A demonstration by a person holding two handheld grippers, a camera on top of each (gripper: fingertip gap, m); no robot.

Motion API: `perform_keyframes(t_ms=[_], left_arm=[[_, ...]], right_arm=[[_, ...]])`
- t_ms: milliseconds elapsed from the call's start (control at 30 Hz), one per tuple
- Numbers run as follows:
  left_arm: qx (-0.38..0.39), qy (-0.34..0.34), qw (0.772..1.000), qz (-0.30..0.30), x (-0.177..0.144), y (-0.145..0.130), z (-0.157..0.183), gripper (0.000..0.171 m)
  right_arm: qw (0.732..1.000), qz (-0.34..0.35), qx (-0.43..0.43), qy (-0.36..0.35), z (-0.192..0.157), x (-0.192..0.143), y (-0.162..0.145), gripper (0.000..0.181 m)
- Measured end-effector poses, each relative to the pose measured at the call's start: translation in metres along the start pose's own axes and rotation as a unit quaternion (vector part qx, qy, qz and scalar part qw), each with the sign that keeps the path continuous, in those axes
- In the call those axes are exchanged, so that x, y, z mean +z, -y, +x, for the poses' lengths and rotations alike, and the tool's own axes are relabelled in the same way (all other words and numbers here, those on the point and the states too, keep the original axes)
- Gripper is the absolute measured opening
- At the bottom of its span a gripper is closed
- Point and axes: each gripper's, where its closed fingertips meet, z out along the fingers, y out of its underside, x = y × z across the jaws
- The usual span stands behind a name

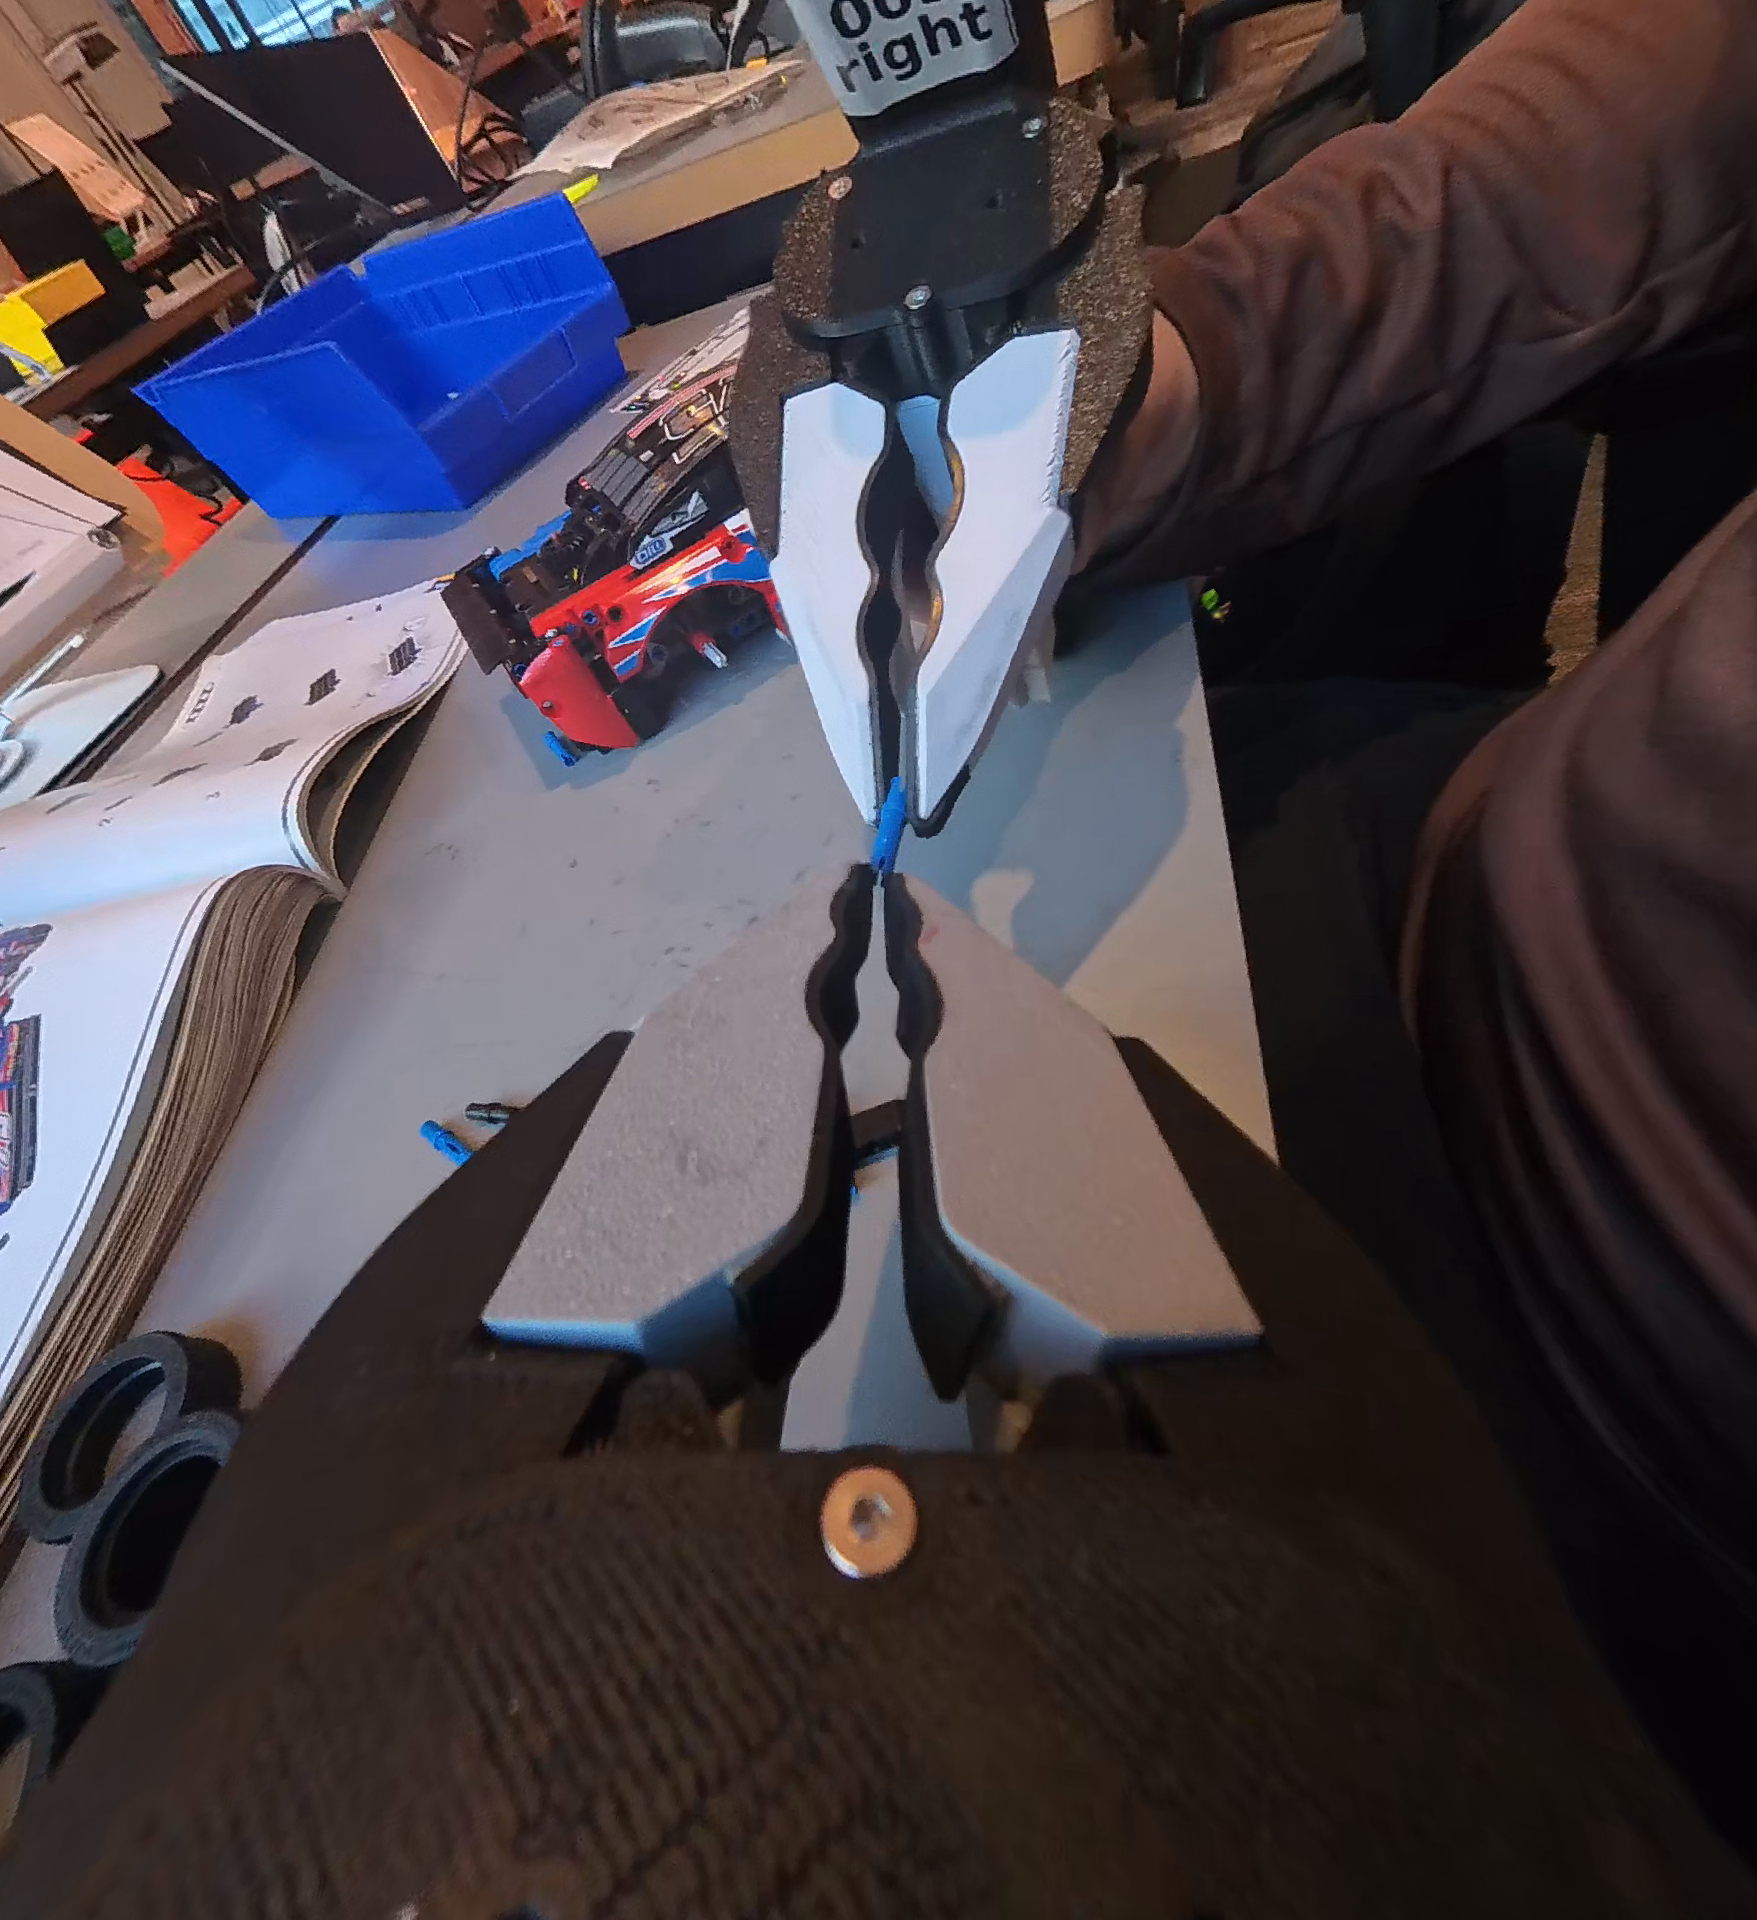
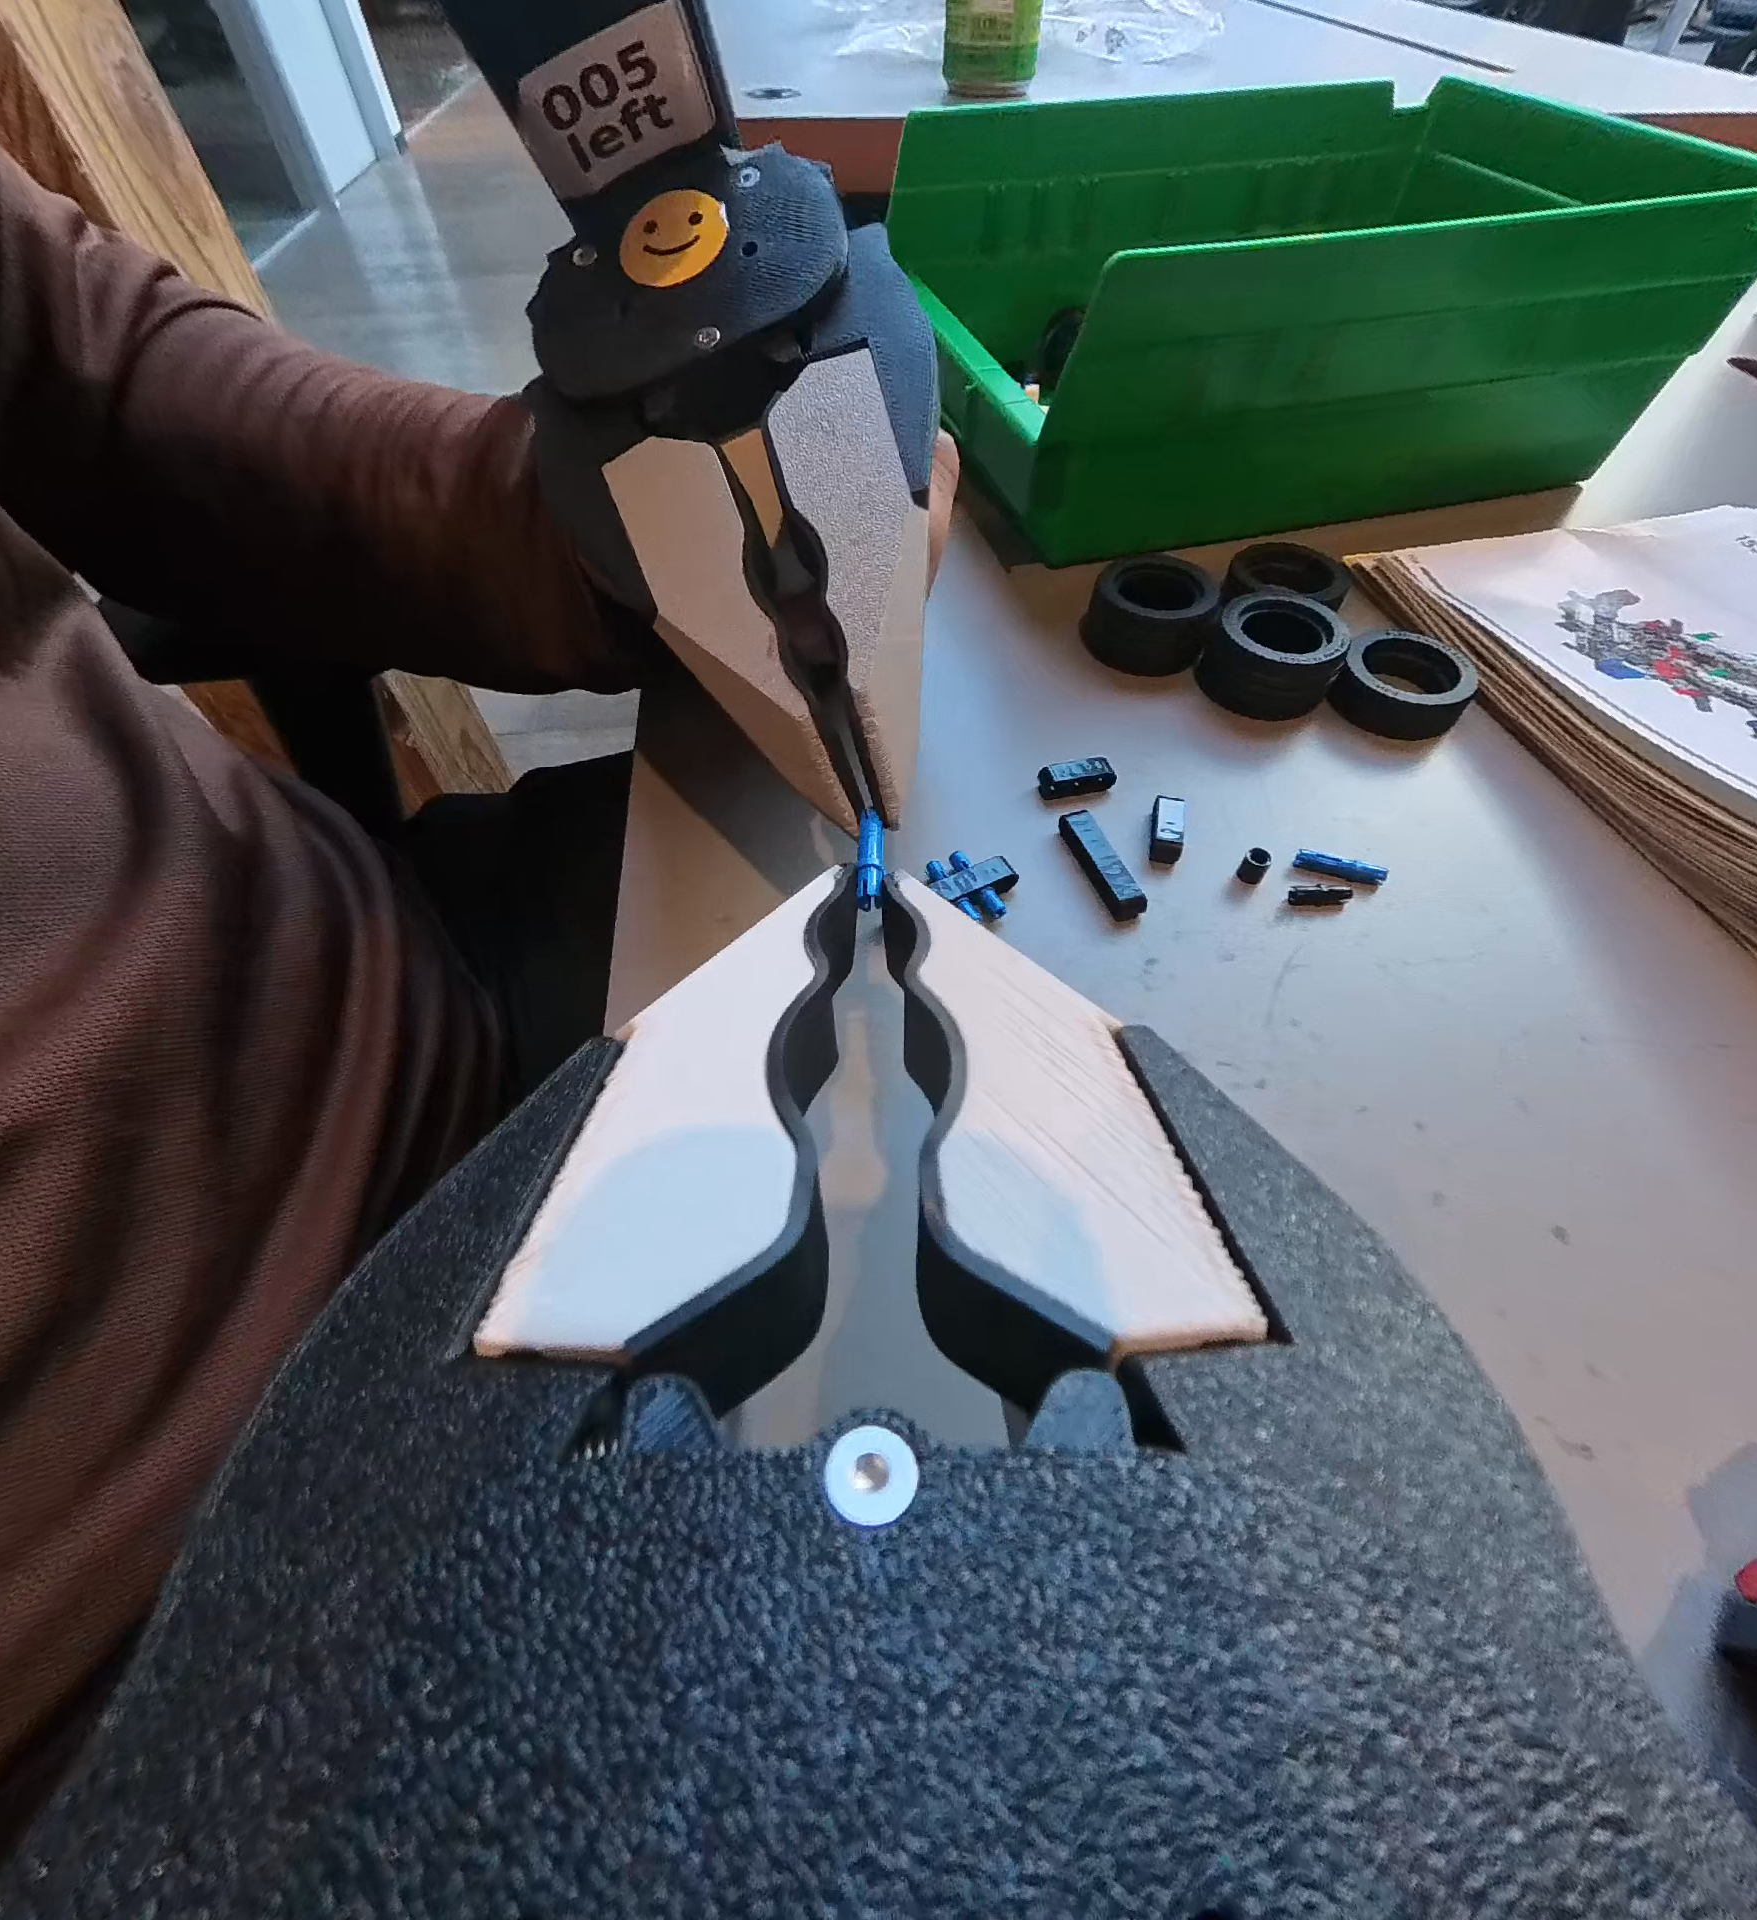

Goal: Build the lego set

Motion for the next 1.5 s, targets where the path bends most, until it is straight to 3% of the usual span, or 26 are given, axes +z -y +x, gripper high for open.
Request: perform_keyframes(t_ms=[233, 400, 533, 667, 767, 1000, 1100, 1500], left_arm=[[-0.018, 0.003, 1.000, -0.003, 0.000, -0.001, -0.002, 0.001], [-0.110, -0.019, 0.992, -0.060, -0.012, -0.021, -0.005, 0.028], [-0.183, -0.018, 0.978, -0.099, -0.016, -0.035, -0.010, 0.037], [-0.180, 0.012, 0.967, -0.180, -0.008, -0.063, -0.014, 0.047], [-0.169, 0.023, 0.965, -0.201, -0.006, -0.068, -0.015, 0.056], [-0.179, 0.013, 0.960, -0.213, 0.000, -0.070, -0.010, 0.054], [-0.177, 0.007, 0.961, -0.211, 0.003, -0.068, -0.007, 0.038], [-0.137, -0.081, 0.968, -0.195, 0.006, -0.059, 0.019, 0.038]], right_arm=[[1.000, -0.007, 0.006, -0.005, 0.003, 0.002, -0.002, 0.004], [0.997, -0.062, -0.018, -0.038, 0.009, 0.004, -0.019, 0.004], [0.995, -0.086, -0.032, -0.043, 0.009, 0.007, -0.025, 0.005], [0.993, -0.104, -0.026, -0.042, 0.011, 0.010, -0.031, 0.005], [0.992, -0.115, -0.027, -0.044, 0.011, 0.011, -0.034, 0.005], [0.990, -0.132, -0.017, -0.042, 0.013, 0.014, -0.039, 0.005], [0.989, -0.139, -0.009, -0.039, 0.014, 0.015, -0.041, 0.005], [0.980, -0.189, -0.058, -0.014, -0.006, 0.024, -0.054, 0.005]])
